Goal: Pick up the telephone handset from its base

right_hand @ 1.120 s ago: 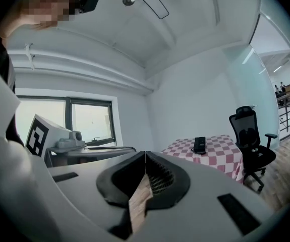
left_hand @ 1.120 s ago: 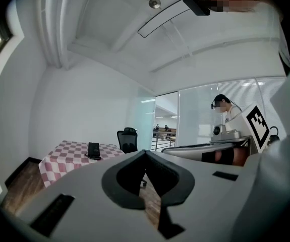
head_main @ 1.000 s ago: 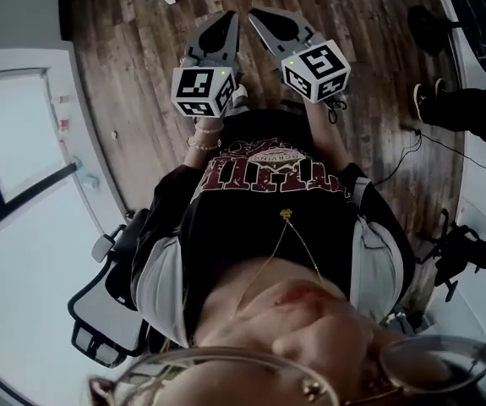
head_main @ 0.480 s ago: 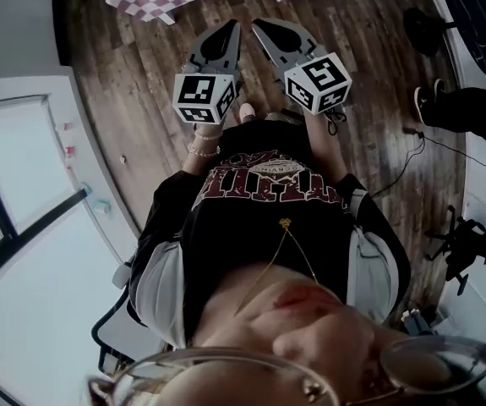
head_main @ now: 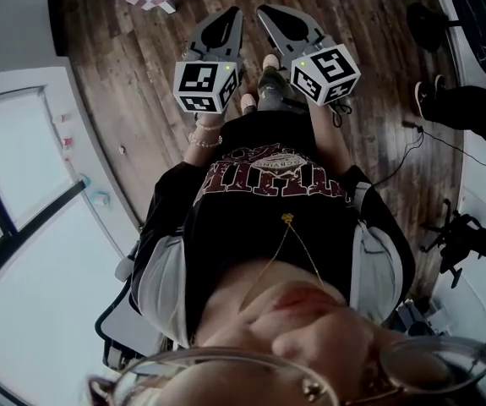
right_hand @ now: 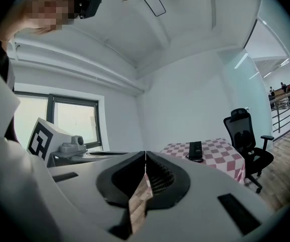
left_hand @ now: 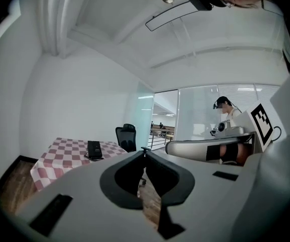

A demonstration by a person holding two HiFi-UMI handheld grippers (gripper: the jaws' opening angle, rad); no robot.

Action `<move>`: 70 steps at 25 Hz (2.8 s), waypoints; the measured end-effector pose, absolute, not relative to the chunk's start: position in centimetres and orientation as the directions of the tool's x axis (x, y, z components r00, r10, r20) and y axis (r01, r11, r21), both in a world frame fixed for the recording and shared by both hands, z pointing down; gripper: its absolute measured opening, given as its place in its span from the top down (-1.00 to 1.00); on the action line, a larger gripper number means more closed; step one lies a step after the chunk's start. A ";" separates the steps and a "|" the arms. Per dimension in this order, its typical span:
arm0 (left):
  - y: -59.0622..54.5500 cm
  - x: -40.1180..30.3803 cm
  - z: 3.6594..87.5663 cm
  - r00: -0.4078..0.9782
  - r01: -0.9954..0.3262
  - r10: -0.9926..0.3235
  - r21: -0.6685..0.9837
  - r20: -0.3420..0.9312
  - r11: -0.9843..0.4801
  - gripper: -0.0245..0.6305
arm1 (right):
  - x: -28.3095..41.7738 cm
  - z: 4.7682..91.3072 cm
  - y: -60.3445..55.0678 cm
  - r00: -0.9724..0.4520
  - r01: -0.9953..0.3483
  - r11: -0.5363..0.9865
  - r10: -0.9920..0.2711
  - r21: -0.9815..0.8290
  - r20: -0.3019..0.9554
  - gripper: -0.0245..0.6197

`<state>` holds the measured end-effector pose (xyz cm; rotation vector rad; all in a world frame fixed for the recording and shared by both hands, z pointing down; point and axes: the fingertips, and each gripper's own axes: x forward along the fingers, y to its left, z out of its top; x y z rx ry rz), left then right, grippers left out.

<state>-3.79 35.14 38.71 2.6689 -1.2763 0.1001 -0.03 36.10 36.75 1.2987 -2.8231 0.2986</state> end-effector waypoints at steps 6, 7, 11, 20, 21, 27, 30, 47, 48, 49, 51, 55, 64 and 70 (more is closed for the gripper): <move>33.4 -3.9 38.7 0.624 -0.781 -0.768 0.126 0.145 -0.612 0.90 | -0.2 37.1 34.0 -0.663 -0.747 0.645 -0.740 -0.164 0.109 0.86; 33.0 -3.9 38.7 0.622 -0.783 -0.769 0.123 0.147 -0.609 0.90 | -0.2 37.1 33.6 -0.666 -0.744 0.648 -0.737 -0.164 0.110 0.86; 31.0 -3.4 39.0 0.619 -0.785 -0.770 0.127 0.156 -0.606 0.90 | -0.2 37.2 31.3 -0.678 -0.734 0.660 -0.725 -0.159 0.119 0.86; 25.1 -0.8 39.3 0.615 -0.788 -0.768 0.128 0.180 -0.602 0.90 | 1.8 36.9 25.4 -0.693 -0.718 0.670 -0.713 -0.189 0.104 0.86; 24.4 -0.5 39.2 0.612 -0.791 -0.770 0.125 0.180 -0.599 0.90 | 2.0 36.9 24.7 -0.696 -0.715 0.672 -0.711 -0.191 0.103 0.86; 20.8 0.7 38.2 0.573 -0.819 -0.801 0.108 0.174 -0.563 0.90 | 3.5 36.1 20.9 -0.723 -0.686 0.700 -0.686 -0.199 0.084 0.86; 19.5 1.1 37.9 0.549 -0.836 -0.818 0.108 0.169 -0.539 0.90 | 4.1 35.8 19.5 -0.742 -0.666 0.719 -0.666 -0.198 0.077 0.86; 15.3 4.7 38.9 0.484 -0.875 -0.856 0.123 0.181 -0.469 0.90 | 8.0 36.4 15.3 -0.783 -0.619 0.758 -0.617 -0.208 0.079 0.86; 15.1 4.8 38.9 0.483 -0.875 -0.856 0.122 0.184 -0.468 0.90 | 8.1 36.5 15.2 -0.783 -0.618 0.758 -0.617 -0.211 0.079 0.86; 14.9 4.9 38.9 0.482 -0.876 -0.857 0.120 0.184 -0.467 0.90 | 8.2 36.5 15.1 -0.784 -0.617 0.758 -0.616 -0.212 0.078 0.86; 14.4 5.1 38.6 0.481 -0.877 -0.858 0.116 0.178 -0.467 0.90 | 8.4 36.4 14.8 -0.784 -0.617 0.757 -0.617 -0.214 0.076 0.86; 13.4 5.3 38.7 0.489 -0.872 -0.854 0.114 0.178 -0.475 0.90 | 8.5 36.8 13.9 -0.781 -0.620 0.754 -0.619 -0.217 0.082 0.86; 8.9 3.1 39.0 0.479 -0.878 -0.860 0.077 0.177 -0.473 0.90 | 7.0 38.3 9.7 -0.760 -0.649 0.731 -0.640 -0.213 0.119 0.86; 4.9 0.9 39.5 0.507 -0.862 -0.843 0.107 0.180 -0.495 0.90 | 4.6 38.5 5.4 -0.744 -0.666 0.716 -0.656 -0.210 0.124 0.86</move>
